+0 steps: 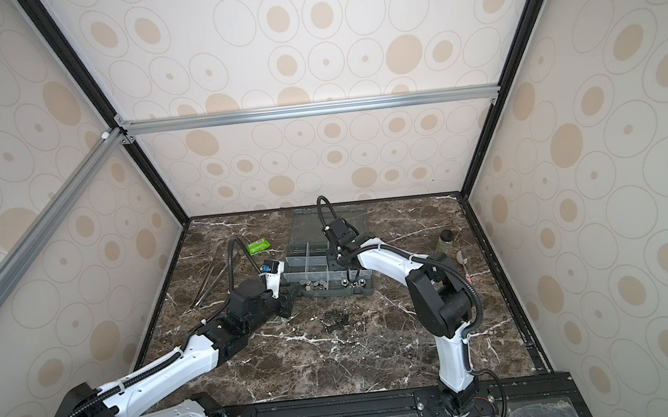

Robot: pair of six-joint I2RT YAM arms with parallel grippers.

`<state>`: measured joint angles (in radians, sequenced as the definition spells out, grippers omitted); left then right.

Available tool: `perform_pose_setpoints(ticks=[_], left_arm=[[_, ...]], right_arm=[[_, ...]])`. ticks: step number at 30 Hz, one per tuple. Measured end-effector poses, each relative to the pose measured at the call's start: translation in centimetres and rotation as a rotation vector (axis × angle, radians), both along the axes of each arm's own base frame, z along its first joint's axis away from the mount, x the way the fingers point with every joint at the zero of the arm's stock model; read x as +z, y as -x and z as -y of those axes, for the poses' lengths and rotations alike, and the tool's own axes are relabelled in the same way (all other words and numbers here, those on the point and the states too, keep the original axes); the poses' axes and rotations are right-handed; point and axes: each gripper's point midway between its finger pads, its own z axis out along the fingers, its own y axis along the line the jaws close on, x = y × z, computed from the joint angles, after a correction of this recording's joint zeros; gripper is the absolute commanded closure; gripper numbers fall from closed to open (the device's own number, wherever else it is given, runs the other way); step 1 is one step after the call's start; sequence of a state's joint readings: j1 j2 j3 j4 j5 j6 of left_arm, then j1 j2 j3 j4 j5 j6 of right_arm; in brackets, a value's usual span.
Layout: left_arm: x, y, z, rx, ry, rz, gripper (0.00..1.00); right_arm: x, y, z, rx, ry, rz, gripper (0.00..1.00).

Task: Sort the screws and nuts into containers
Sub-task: 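Open the right gripper to drop the black nut into the compartment, then lower the left gripper onto the black pile while the right gripper draws back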

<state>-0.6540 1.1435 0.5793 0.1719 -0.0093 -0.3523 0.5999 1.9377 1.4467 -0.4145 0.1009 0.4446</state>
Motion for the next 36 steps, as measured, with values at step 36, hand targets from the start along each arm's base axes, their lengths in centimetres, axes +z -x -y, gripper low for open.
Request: perform_pose_setpoints(ticks=[36], left_arm=[[-7.1,-0.2,4.6,-0.153,-0.123,-0.203,0.64]], right_arm=[[3.8,9.8,8.7,-0.147,-0.04,0.09,0.7]])
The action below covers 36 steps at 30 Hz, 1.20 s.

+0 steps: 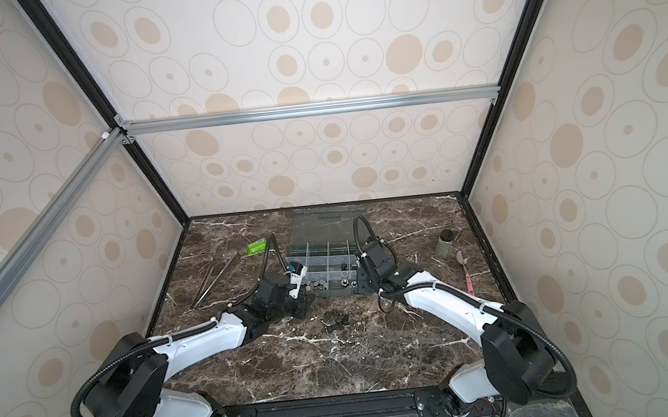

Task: Sort the screws and nuts into containers
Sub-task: 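Lower the left gripper onto the black pile while the right gripper draws back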

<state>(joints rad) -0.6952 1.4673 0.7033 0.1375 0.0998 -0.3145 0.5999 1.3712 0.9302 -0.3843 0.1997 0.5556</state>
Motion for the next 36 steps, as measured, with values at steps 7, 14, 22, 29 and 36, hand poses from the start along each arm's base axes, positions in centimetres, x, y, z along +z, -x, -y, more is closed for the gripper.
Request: perform_pose_setpoints(ticks=[7,14,22,29,36], left_arm=[[-1.0,0.8,2.2,-0.081,-0.056,-0.019,0.64],[-3.1,2.0,3.3,-0.142,-0.138,-0.054,0.63],[-3.6,2.3,4.5,-0.183,-0.192,-0.047,0.58],[-3.9,2.1,4.6,-0.203,-0.251,-0.037,0.57],[-5.2,2.2,4.1,-0.216,-0.31,-0.05,0.57]], right_arm=[[-0.8,2.4,2.3,-0.043,0.02,-0.009,0.7],[-1.6,5.1,4.6,-0.088,0.015,-0.014,0.69],[-2.0,6.9,6.3,-0.141,0.0,-0.015,0.69],[-1.9,7.4,7.0,-0.174,-0.011,-0.003,0.69],[-1.8,7.5,7.4,-0.192,-0.008,0.004,0.68]])
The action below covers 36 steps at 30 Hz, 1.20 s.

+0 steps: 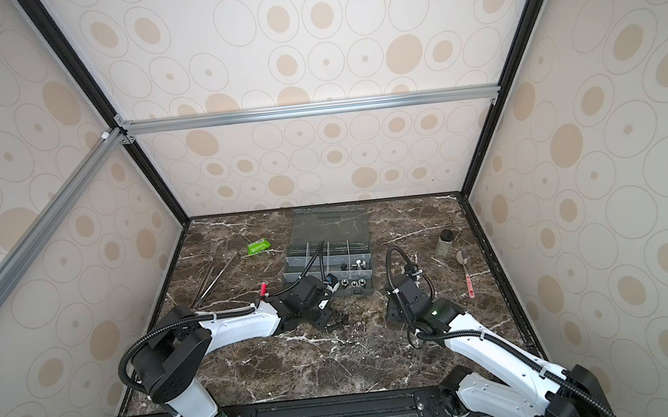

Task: Sort the screws and nuts into containers
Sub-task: 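Lower the left gripper onto the black pile while the right gripper draws back, then close the left gripper on a black nut and lift it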

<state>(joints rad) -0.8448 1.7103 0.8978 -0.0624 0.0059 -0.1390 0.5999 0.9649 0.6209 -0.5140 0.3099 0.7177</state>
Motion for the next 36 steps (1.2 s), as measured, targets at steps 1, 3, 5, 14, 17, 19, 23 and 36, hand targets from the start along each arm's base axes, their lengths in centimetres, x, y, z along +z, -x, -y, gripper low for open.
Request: perform_pose_setpoints(ticks=[1,3,5,14,17,19,23,36], left_arm=[[-0.1,0.0,0.0,-0.002,-0.005,-0.002,0.57],[-0.2,0.1,0.0,-0.005,-0.011,-0.003,0.57],[-0.3,0.2,0.1,-0.009,-0.014,-0.003,0.57],[-1.1,0.5,0.1,-0.013,-0.035,-0.012,0.6],[-1.2,0.5,-0.1,-0.013,-0.042,-0.012,0.62],[-1.2,0.5,-0.1,-0.015,-0.045,-0.01,0.64],[-1.3,0.5,-0.1,-0.017,-0.049,-0.012,0.66],[-1.7,0.4,0.0,-0.015,-0.047,-0.011,0.78]], right_arm=[[0.0,0.0,0.1,-0.002,0.002,0.001,0.68],[-0.1,0.1,0.2,-0.004,0.004,0.001,0.68],[-0.2,0.2,0.3,-0.006,0.004,-0.001,0.68],[-0.7,0.9,0.9,-0.024,0.011,-0.011,0.68],[-0.5,0.9,1.1,-0.03,0.012,-0.005,0.68],[-0.4,0.9,1.2,-0.033,0.012,-0.002,0.68],[-0.4,0.9,1.2,-0.037,0.01,-0.001,0.68],[-0.7,1.0,1.3,-0.04,0.011,-0.006,0.69]])
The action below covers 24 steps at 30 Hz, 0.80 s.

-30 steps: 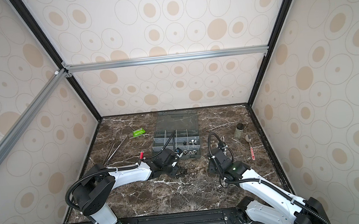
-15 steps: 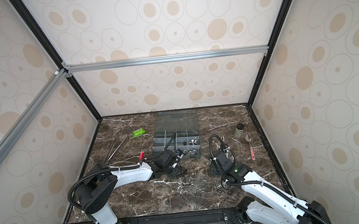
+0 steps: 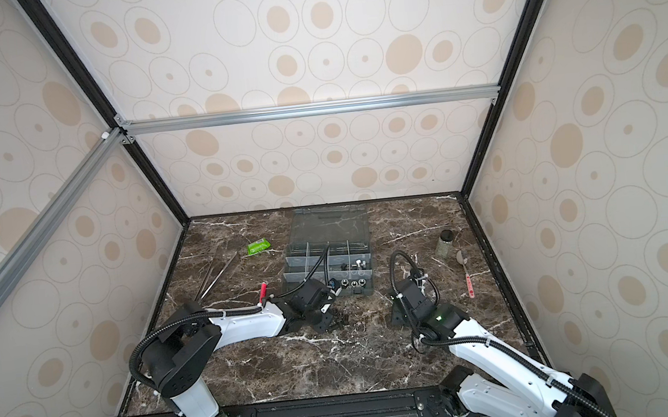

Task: Sort the screws and nuts into containers
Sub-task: 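Close the left gripper on a black nut and lift it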

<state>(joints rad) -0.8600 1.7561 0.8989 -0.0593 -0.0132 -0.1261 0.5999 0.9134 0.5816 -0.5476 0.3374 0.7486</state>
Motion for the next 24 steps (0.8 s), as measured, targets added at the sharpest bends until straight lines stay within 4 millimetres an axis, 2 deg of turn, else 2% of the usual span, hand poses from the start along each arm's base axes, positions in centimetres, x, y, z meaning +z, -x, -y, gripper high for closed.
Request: perform_pose_setpoints(ticks=[9,17,20,24], left_arm=[[0.1,0.0,0.0,0.0,0.004,0.004,0.83],[1.0,0.0,-0.1,0.002,0.011,0.014,0.82],[2.2,-0.6,0.4,0.004,0.027,0.029,0.81],[5.4,-2.9,1.8,0.017,0.091,0.081,0.8]], right_arm=[[-0.1,0.2,0.1,-0.004,-0.002,-0.002,0.69],[0.2,0.3,0.2,-0.006,-0.009,0.008,0.69],[0.5,0.3,0.3,-0.007,-0.013,0.019,0.69],[0.8,0.3,0.3,-0.009,-0.019,0.029,0.69]])
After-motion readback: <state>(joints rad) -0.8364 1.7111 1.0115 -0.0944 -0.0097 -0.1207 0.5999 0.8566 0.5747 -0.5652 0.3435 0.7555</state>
